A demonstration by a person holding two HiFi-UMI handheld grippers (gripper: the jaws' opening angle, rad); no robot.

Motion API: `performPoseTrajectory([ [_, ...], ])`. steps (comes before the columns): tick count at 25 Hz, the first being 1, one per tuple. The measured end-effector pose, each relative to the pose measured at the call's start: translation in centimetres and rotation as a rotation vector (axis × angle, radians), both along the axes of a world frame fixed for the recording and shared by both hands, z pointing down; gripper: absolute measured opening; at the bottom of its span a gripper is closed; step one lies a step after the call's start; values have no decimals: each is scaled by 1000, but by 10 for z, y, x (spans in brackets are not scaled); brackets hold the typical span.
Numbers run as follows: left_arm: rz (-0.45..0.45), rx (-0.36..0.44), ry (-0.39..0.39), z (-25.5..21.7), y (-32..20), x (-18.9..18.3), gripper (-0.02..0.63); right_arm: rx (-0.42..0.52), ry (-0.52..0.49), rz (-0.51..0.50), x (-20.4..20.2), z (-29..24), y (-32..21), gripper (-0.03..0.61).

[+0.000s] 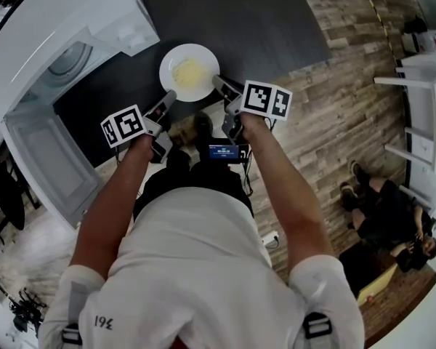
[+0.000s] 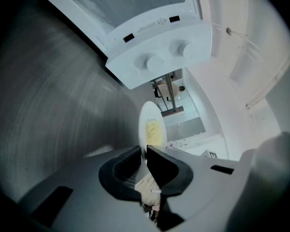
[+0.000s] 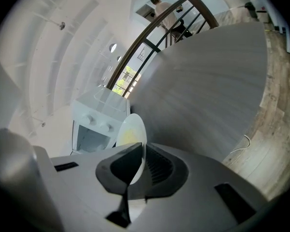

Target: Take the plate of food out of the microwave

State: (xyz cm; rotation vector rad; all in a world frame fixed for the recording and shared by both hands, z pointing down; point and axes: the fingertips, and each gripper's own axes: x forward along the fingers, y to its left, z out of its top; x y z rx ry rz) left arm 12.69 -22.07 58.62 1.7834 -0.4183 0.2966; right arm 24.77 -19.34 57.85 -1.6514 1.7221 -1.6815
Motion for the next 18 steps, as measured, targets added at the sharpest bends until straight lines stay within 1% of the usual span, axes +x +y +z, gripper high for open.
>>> performPoseTrajectory([
  [4,19,-37,19,5,8,32,34,-11,11,9,28,6,4,21],
  [11,60,-51,-29,17,10,74,34,-42,39,13,70,17,7,21],
  [18,75,-68,-58,29,6,105,34,-62,54,19,100,29,1,21],
])
